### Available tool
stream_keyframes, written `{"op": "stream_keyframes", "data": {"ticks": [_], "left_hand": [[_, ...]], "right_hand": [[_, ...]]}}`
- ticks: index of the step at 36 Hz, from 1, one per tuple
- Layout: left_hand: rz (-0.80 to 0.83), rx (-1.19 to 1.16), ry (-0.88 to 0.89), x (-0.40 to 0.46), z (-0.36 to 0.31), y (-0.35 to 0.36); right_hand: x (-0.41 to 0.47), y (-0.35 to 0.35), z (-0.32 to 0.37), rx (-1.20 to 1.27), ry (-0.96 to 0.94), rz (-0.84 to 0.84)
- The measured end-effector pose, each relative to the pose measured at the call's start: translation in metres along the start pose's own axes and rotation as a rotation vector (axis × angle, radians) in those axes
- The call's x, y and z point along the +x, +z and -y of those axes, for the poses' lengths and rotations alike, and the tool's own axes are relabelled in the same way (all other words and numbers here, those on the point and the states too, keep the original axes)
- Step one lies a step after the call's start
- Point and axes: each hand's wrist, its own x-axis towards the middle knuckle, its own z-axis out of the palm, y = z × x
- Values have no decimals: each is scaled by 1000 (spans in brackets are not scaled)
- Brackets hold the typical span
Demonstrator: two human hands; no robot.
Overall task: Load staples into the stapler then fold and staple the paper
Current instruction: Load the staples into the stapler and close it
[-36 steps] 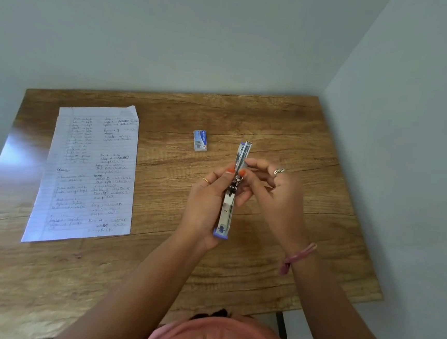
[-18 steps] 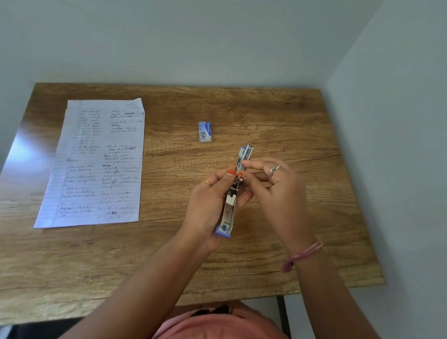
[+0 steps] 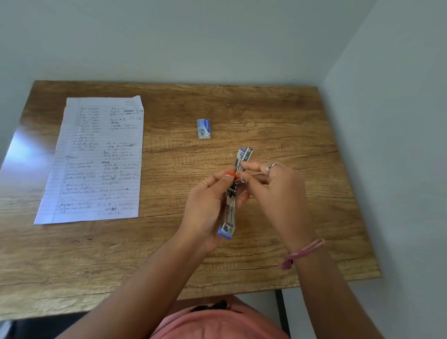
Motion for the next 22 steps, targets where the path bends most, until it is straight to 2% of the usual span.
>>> {"op": "stream_keyframes", "data": {"ticks": [7,22], "left_hand": [[-36,-12,-28,0,2,-4],[-24,17,-87,-3,8,-15]], "right_hand": [[-5,3,2,-6,58,18],[-7,9,-15,518,489,172]]}}
